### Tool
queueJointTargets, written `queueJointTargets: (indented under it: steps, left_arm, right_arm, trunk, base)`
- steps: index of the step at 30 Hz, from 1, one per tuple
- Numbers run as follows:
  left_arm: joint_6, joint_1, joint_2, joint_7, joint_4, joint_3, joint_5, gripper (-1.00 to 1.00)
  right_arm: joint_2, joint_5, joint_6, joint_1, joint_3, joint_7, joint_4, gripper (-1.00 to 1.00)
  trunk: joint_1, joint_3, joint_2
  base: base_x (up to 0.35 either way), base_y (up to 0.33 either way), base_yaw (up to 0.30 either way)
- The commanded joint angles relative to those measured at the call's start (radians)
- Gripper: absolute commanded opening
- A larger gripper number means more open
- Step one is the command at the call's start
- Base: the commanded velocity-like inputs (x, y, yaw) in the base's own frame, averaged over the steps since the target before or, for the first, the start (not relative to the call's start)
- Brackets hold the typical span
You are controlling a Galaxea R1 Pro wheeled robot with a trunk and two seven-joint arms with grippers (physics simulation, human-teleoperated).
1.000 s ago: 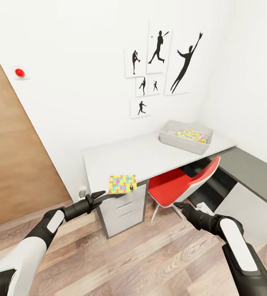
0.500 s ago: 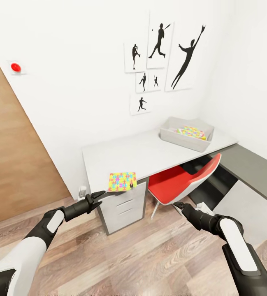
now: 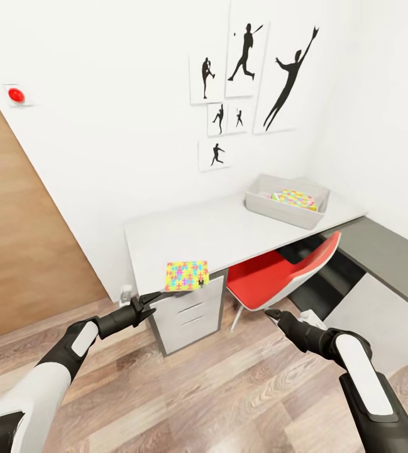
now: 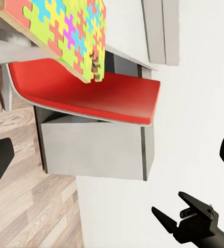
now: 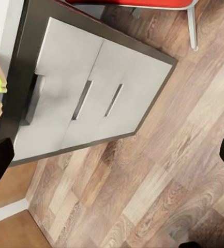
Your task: Put all the toys in the child's room - the three board games (two on the bed and one on the table), the two jigsaw puzzles on the table, and the tennis ball on the table - inside the toy box on the table in the child's room.
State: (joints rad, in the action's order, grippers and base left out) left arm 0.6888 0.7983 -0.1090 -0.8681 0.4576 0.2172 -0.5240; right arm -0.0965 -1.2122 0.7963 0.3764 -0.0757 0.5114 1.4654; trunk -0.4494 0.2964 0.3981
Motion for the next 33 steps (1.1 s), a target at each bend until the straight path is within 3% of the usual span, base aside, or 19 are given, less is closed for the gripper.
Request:
queueJointTargets:
  steps: [1, 33]
  left_arm:
    - [0.006, 0.001, 0.000, -0.002, 0.000, 0.002, -0.002, 1.00]
    - [0.006, 0.001, 0.000, -0.002, 0.000, 0.002, -0.002, 1.00]
  right_arm:
    - [0.000, -0.011, 0.002, 0.001, 0.000, 0.010, 0.001, 1.00]
    - [0.000, -0.011, 0.002, 0.001, 0.001, 0.010, 0.001, 1.00]
  trunk:
    - [-0.001, 0.003, 0.002]
    - [-0.001, 0.055, 0.002]
  base:
    - [0.069, 0.000, 0.000]
    - [0.021, -0.008, 0.000]
